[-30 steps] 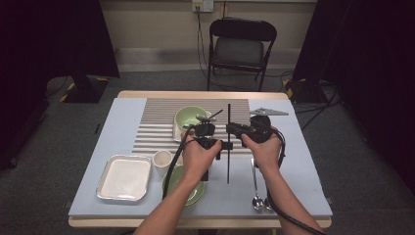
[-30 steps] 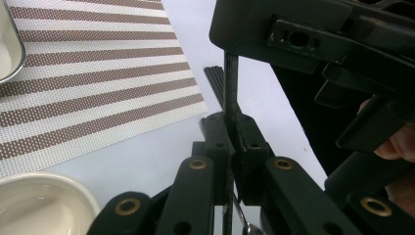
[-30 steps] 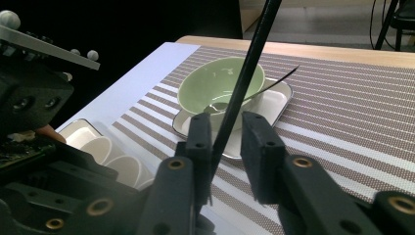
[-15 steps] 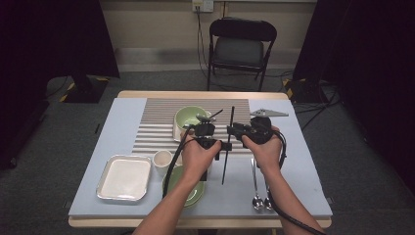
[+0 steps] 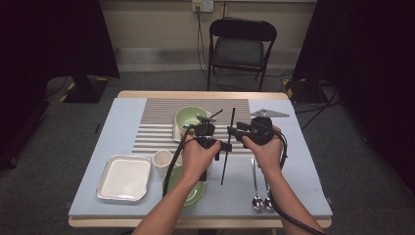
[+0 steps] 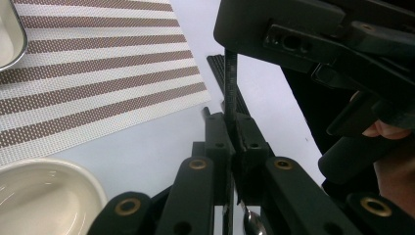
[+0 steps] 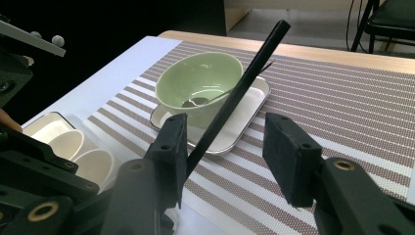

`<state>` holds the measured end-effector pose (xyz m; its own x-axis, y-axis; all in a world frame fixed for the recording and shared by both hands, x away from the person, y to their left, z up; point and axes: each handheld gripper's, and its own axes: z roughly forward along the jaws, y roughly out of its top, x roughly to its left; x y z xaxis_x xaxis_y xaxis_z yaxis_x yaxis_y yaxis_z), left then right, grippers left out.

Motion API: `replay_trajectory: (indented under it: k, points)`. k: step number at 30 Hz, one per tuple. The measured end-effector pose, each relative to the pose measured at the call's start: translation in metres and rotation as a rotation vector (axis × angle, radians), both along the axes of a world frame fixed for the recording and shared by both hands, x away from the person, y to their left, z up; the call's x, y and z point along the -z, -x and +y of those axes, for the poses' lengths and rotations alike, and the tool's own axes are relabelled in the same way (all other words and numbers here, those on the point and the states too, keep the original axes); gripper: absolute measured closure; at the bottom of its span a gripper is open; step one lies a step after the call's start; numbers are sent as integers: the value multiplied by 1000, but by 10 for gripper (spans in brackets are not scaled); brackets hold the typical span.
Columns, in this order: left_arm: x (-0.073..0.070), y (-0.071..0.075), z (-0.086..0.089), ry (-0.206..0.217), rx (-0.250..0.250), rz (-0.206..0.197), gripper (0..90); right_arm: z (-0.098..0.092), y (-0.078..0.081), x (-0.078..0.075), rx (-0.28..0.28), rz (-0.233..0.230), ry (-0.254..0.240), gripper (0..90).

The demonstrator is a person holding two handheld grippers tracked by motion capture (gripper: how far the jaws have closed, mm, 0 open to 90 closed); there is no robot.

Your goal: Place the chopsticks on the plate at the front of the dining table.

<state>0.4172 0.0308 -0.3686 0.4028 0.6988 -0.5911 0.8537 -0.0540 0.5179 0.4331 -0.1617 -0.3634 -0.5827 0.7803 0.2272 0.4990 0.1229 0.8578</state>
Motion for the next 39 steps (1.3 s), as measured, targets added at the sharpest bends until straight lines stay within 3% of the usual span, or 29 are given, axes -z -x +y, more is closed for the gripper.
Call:
replay_trajectory:
  k: [3, 11, 39]
  points:
    - [1, -1, 1, -11, 8, -1, 862, -1, 0, -1, 5, -9, 3, 469]
    - [0, -1, 3, -31, 3, 8, 862, -9, -1, -4, 25, 42, -5, 323]
    - [-10, -4, 16, -52, -12, 5, 863, -51, 6, 21, 58, 74, 50, 171]
